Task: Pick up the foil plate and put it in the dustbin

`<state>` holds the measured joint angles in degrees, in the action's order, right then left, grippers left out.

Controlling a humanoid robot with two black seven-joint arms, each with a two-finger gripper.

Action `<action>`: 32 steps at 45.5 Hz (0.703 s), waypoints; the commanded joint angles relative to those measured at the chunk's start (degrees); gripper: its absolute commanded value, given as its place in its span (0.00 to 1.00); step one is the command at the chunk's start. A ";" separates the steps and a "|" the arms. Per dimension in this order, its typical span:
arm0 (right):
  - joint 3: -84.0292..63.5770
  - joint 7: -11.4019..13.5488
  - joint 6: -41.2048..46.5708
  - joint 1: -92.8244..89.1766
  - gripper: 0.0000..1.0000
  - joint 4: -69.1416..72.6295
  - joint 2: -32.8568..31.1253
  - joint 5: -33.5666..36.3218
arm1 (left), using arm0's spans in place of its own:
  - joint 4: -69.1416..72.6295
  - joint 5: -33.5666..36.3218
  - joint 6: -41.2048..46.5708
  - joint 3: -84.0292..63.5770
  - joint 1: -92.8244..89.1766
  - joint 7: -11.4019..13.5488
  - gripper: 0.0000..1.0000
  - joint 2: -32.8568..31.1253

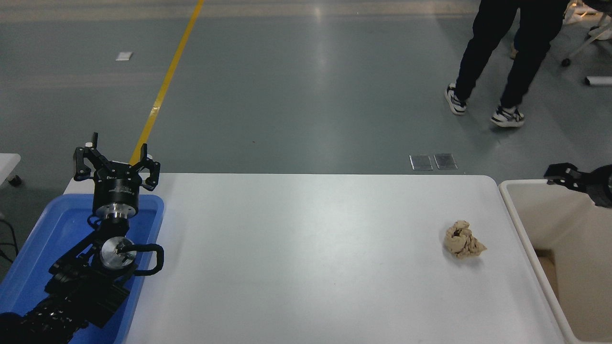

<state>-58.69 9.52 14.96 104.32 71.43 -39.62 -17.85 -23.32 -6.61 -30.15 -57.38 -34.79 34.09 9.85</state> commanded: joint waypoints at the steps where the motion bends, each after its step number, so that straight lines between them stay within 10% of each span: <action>1: -7.31 0.06 8.24 17.92 1.00 12.42 10.43 4.92 | -0.05 0.02 0.00 -0.01 0.08 0.01 0.99 0.08; 32: -11.44 0.06 22.22 39.20 1.00 28.57 16.59 16.26 | 0.03 -0.34 0.09 -0.01 0.08 0.19 0.99 -0.01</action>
<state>-68.83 9.59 34.87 139.17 97.06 -23.98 -3.18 -23.30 -6.86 -30.05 -57.38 -34.72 34.21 9.85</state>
